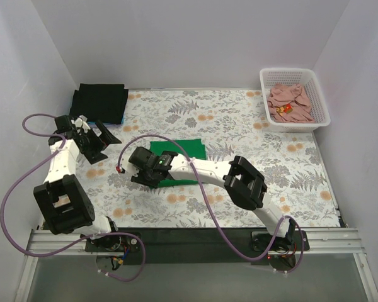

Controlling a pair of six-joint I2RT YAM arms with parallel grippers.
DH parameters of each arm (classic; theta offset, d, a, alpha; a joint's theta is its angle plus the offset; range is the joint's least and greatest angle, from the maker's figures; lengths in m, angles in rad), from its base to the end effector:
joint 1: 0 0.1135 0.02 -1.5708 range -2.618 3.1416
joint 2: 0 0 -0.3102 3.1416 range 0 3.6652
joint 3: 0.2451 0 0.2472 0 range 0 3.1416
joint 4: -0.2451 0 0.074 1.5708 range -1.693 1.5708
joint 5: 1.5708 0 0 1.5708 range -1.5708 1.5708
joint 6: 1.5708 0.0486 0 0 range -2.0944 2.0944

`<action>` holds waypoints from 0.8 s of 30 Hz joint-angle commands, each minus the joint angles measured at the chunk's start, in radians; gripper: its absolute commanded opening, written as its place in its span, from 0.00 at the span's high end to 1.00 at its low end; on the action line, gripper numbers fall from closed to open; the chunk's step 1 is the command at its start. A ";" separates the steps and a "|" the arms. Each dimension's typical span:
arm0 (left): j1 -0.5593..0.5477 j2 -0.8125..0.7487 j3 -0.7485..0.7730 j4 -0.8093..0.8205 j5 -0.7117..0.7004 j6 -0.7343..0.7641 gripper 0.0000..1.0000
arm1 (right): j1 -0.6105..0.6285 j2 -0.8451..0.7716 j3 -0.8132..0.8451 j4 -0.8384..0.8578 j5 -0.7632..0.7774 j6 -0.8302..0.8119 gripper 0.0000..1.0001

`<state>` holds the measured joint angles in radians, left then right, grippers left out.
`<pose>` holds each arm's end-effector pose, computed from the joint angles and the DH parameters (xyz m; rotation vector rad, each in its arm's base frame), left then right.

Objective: Fold and stack the t-shirts
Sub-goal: Neatly place the folded tshirt to the corner

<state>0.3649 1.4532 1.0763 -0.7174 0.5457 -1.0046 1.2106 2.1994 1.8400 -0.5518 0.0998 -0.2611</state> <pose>0.2721 0.0769 0.2864 -1.5735 2.2187 -0.9281 0.1889 0.4877 0.2395 -1.6442 1.8794 0.2798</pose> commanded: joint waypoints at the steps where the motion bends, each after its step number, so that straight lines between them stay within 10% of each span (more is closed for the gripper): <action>1: 0.008 -0.060 -0.016 0.010 0.000 -0.015 0.02 | 0.010 0.017 0.031 -0.011 -0.023 0.016 0.55; 16: 0.008 -0.028 -0.030 0.024 0.019 -0.032 0.02 | 0.012 0.098 0.041 -0.011 -0.055 0.017 0.62; 24: 0.008 0.021 -0.067 0.045 0.081 -0.052 0.04 | -0.008 0.111 0.061 -0.014 -0.041 0.017 0.99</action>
<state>0.3656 1.4586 1.0397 -0.6846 0.5690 -1.0386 1.2125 2.2936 1.8706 -0.5510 0.0711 -0.2489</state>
